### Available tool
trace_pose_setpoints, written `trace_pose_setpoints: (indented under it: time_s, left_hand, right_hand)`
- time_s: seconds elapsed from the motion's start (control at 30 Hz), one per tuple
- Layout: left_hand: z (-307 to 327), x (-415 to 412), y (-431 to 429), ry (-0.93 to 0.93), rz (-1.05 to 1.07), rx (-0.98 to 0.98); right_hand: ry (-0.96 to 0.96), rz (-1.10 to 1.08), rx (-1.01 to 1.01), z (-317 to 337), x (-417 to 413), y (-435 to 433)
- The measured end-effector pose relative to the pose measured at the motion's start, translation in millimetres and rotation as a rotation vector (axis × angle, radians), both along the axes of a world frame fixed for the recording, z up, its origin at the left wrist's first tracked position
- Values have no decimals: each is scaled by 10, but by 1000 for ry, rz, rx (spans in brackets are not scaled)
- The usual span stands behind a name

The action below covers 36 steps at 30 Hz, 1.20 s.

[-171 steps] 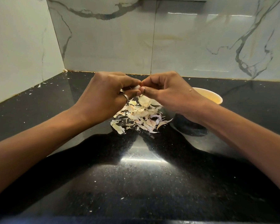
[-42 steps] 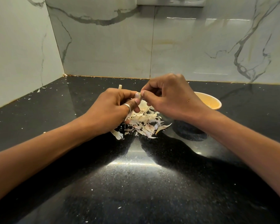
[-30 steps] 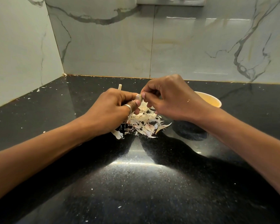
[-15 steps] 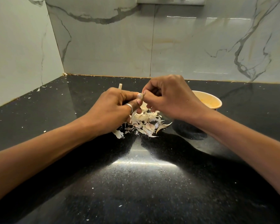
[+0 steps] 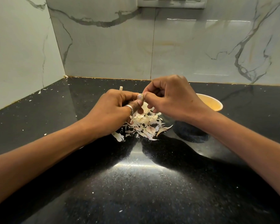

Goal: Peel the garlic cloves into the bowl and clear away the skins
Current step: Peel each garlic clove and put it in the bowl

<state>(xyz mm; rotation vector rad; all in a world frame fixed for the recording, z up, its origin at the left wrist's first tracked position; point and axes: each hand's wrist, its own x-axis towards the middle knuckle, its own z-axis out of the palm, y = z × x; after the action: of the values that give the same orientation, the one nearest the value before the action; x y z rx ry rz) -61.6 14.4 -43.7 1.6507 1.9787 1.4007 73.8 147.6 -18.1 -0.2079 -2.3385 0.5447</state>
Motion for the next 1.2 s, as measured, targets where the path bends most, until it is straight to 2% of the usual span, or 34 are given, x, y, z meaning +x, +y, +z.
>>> trace_pose_setpoints:
  time_s: [0.43,0.83,0.93,1.2]
  left_hand:
    - [46,14,-2,-93,57,98]
    - [64,66,-47,10,66,140]
    - [71,68,-45,-9,59,150]
    - [78,95,-35,-34,66,187]
  right_hand:
    - [-10,15,80,-16,5,-1]
    - [6,-52,109,-50,-30,-4]
    - [-9,-40,27,-38,-22,-9]
    - [-49,21,-438,-9,-76,3]
